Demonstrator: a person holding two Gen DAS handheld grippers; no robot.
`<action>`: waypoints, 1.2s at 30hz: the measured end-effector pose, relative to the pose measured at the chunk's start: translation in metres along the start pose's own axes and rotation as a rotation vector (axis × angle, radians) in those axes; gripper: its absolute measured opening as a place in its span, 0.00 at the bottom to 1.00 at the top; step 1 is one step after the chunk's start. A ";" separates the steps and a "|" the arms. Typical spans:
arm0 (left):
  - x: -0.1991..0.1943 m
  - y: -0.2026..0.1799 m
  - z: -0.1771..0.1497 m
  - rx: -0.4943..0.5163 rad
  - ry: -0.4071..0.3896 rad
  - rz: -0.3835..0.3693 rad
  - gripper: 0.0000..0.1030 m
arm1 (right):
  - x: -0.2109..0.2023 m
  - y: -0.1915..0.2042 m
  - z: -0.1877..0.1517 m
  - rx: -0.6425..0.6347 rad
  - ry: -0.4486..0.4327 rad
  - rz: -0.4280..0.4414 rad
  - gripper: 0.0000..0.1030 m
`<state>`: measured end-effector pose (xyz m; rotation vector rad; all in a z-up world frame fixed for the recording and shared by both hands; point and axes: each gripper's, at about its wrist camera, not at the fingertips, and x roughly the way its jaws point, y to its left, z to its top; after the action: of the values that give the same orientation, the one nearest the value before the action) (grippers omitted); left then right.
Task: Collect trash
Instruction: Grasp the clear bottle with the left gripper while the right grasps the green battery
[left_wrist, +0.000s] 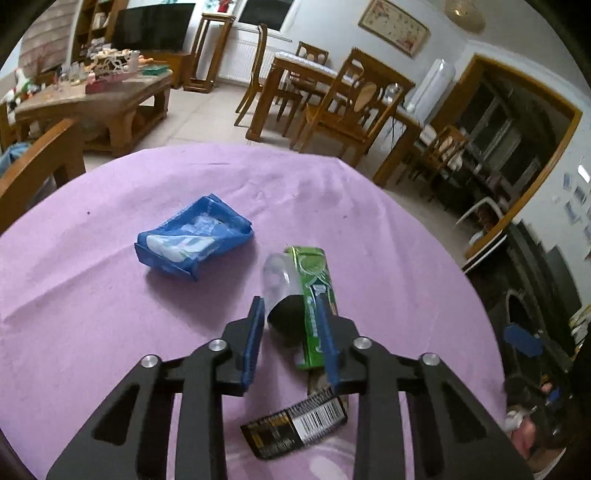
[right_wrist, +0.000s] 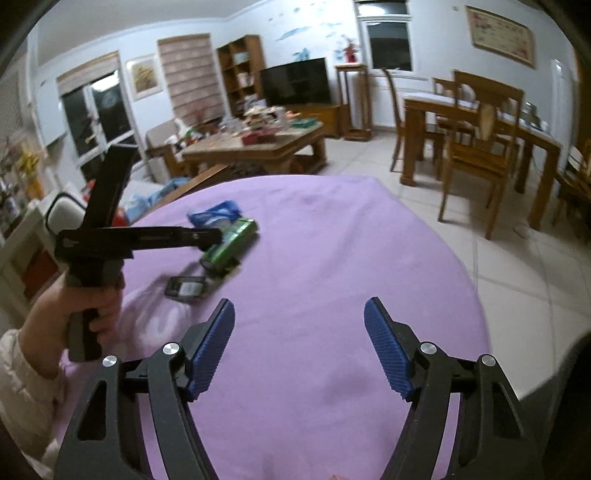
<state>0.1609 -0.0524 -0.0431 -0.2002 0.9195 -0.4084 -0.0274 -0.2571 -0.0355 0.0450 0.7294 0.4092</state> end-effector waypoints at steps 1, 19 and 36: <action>-0.002 0.004 0.000 -0.008 -0.009 0.005 0.17 | 0.006 0.004 0.004 -0.007 0.007 0.005 0.70; -0.029 0.027 -0.002 -0.039 -0.092 0.049 0.16 | 0.168 0.090 0.074 -0.130 0.213 -0.001 0.51; -0.014 0.011 0.001 0.045 -0.080 -0.016 0.18 | 0.121 0.042 0.050 -0.014 0.161 0.064 0.20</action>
<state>0.1574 -0.0362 -0.0362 -0.1814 0.8301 -0.4321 0.0718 -0.1675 -0.0680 0.0221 0.8854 0.4830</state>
